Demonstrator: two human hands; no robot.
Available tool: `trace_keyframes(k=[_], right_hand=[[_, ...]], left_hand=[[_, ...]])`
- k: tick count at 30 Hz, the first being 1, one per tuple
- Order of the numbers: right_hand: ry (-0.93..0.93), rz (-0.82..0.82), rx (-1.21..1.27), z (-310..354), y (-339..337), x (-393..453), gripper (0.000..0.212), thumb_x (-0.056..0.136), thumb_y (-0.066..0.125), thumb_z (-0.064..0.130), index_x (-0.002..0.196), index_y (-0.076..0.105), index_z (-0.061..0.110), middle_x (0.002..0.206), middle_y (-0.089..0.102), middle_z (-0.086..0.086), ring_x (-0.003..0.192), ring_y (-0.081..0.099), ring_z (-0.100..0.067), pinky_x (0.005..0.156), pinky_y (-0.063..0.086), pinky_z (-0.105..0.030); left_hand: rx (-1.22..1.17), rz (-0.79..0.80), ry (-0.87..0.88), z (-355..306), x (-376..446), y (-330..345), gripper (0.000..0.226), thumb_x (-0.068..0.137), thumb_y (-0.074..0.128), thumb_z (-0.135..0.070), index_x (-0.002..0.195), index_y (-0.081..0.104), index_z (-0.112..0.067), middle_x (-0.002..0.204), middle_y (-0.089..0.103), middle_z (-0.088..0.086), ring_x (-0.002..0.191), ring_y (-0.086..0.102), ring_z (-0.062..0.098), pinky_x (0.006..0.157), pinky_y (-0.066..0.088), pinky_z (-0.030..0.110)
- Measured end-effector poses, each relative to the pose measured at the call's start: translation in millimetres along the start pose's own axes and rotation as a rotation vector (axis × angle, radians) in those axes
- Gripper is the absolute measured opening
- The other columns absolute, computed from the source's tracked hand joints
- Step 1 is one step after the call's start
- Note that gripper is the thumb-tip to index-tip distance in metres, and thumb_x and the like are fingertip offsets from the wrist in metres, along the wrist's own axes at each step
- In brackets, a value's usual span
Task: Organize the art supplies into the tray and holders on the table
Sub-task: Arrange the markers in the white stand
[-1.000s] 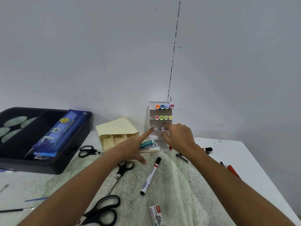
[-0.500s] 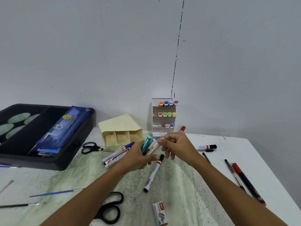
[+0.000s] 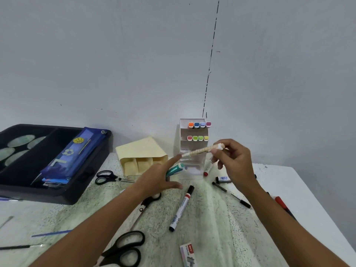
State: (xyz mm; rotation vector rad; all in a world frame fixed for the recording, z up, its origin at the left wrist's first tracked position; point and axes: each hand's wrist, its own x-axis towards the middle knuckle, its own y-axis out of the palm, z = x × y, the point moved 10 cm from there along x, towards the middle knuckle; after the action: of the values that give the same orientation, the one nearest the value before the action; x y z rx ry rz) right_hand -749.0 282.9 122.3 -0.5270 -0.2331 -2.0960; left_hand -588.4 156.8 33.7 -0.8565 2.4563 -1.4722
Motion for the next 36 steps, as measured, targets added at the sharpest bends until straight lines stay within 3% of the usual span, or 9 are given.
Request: trace_keyframes(k=[3, 6, 10, 15, 21, 29, 31, 34, 36], right_hand=[[-0.208, -0.036, -0.22, 27, 3, -2, 0.011, 0.083, 0.068, 0.013, 0.089, 0.066, 0.022, 0.08, 0.064, 0.001, 0.067, 0.062, -0.02, 0.054, 0.05, -0.028], [-0.396, 0.044, -0.493, 39, 24, -6, 0.012, 0.084, 0.071, 0.009, 0.095, 0.068, 0.012, 0.086, 0.06, 0.003, 0.067, 0.056, -0.008, 0.057, 0.047, -0.019], [-0.468, 0.142, -0.825, 31, 46, -7, 0.013, 0.086, 0.069, 0.011, 0.099, 0.072, 0.01, 0.079, 0.064, 0.001, 0.06, 0.054, -0.013, 0.055, 0.043, -0.024], [-0.337, 0.275, -1.157, -2, 72, 8, 0.028, 0.098, 0.051, 0.03, 0.121, 0.065, 0.024, 0.095, 0.074, -0.002, 0.081, 0.067, -0.023, 0.067, 0.04, -0.025], [-0.113, 0.304, -1.415, -32, 84, 31, 0.02, 0.096, 0.054, 0.022, 0.111, 0.066, 0.018, 0.097, 0.069, -0.005, 0.081, 0.064, -0.023, 0.067, 0.046, -0.027], [-0.113, 0.29, -1.376, -35, 86, 29, 0.021, 0.095, 0.055, 0.026, 0.113, 0.065, 0.017, 0.099, 0.069, -0.006, 0.08, 0.065, -0.023, 0.066, 0.044, -0.028], [-0.232, 0.25, -1.266, -24, 86, 18, 0.027, 0.095, 0.055, 0.03, 0.117, 0.063, 0.017, 0.097, 0.072, -0.006, 0.077, 0.066, -0.024, 0.068, 0.047, -0.027], [-0.213, 0.204, -0.924, -22, 74, 2, 0.031, 0.095, 0.058, 0.032, 0.121, 0.065, 0.017, 0.075, 0.07, 0.001, 0.064, 0.062, -0.012, 0.064, 0.046, -0.024], [-0.024, 0.266, -0.649, -41, 71, -5, 0.032, 0.091, 0.066, 0.033, 0.12, 0.067, 0.019, 0.068, 0.062, 0.011, 0.057, 0.056, -0.005, 0.057, 0.047, -0.024]], left_hand=[[0.08, 0.114, 0.019, -4, 10, 6, 0.113, 0.066, 0.071, -0.064, 0.148, -0.006, -0.05, 0.073, 0.048, -0.013, 0.063, 0.048, 0.003, 0.063, 0.041, 0.018], [0.122, 0.157, 0.003, -3, 16, 7, 0.118, 0.065, 0.073, -0.064, 0.144, -0.014, -0.053, 0.077, 0.043, -0.012, 0.067, 0.046, 0.005, 0.064, 0.037, 0.019], [0.135, 0.182, 0.0, 1, 17, 13, 0.12, 0.067, 0.077, -0.059, 0.138, -0.019, -0.06, 0.078, 0.046, -0.01, 0.068, 0.05, 0.007, 0.067, 0.042, 0.023], [0.154, 0.185, 0.035, 4, 18, 13, 0.119, 0.069, 0.079, -0.055, 0.136, -0.019, -0.064, 0.074, 0.043, -0.013, 0.064, 0.046, 0.004, 0.06, 0.035, 0.017], [0.205, 0.2, 0.058, 5, 22, 2, 0.115, 0.072, 0.08, -0.049, 0.135, -0.016, -0.064, 0.068, 0.042, -0.013, 0.059, 0.042, 0.001, 0.053, 0.027, 0.013], [0.152, 0.139, 0.055, 6, 23, -3, 0.111, 0.07, 0.076, -0.057, 0.14, -0.01, -0.062, 0.066, 0.044, -0.014, 0.057, 0.044, 0.002, 0.051, 0.028, 0.013], [0.054, 0.06, 0.04, 10, 19, -6, 0.104, 0.067, 0.072, -0.062, 0.147, 0.006, -0.057, 0.067, 0.049, -0.014, 0.056, 0.049, -0.001, 0.053, 0.035, 0.011], [-0.221, -0.127, -0.018, 21, 7, -11, 0.062, 0.063, 0.073, -0.064, 0.115, 0.044, -0.047, 0.067, 0.057, -0.01, 0.056, 0.052, -0.002, 0.055, 0.041, 0.014], [-0.391, -0.215, -0.065, 24, -2, -13, 0.047, 0.062, 0.079, -0.057, 0.097, 0.051, -0.042, 0.064, 0.059, -0.003, 0.054, 0.051, 0.002, 0.051, 0.043, 0.017]])
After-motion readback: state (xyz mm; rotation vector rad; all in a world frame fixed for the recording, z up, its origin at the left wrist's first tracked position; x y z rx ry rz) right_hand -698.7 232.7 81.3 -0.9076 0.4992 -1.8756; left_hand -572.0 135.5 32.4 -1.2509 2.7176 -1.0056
